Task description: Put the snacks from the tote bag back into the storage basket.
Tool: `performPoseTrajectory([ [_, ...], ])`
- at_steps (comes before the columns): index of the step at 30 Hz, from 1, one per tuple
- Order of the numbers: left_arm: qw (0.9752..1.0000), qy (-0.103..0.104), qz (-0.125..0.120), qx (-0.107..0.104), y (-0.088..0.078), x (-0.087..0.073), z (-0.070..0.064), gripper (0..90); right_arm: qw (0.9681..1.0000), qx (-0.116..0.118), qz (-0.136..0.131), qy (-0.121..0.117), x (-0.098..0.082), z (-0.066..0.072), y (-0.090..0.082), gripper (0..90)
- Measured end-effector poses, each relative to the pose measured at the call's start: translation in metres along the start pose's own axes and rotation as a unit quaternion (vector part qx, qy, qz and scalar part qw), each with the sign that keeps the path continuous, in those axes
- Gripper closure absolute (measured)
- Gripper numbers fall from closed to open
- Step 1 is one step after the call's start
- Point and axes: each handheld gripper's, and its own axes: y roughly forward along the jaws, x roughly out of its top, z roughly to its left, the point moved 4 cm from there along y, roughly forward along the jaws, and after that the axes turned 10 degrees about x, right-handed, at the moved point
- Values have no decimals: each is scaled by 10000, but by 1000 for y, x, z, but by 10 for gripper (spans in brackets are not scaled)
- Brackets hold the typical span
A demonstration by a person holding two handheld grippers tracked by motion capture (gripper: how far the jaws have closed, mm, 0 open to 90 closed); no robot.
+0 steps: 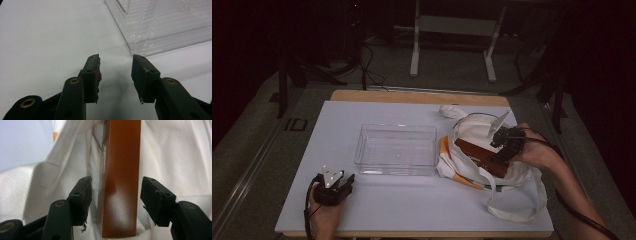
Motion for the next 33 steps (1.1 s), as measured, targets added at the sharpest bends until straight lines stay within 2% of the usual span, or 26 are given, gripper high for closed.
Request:
performPoseTrajectory([
  [6, 10000, 5, -4, -5, 0, 0, 0, 588, 9995, 6, 250, 166, -9, -8, 5, 413],
  [12, 10000, 4, -6, -6, 0, 0, 0, 587, 9989, 59, 380, 266, -15, -13, 10, 391],
  [21, 10000, -1, -7, 4, 0, 0, 0, 584, 9979, 146, 493, 397, -24, -17, 13, 343],
  [27, 10000, 1, -4, 5, 0, 0, 0, 583, 9966, 308, 580, 495, -30, -20, 18, 302],
  [33, 10000, 0, -6, 4, 0, 0, 0, 583, 9956, 398, 664, 536, -33, -21, 22, 301],
])
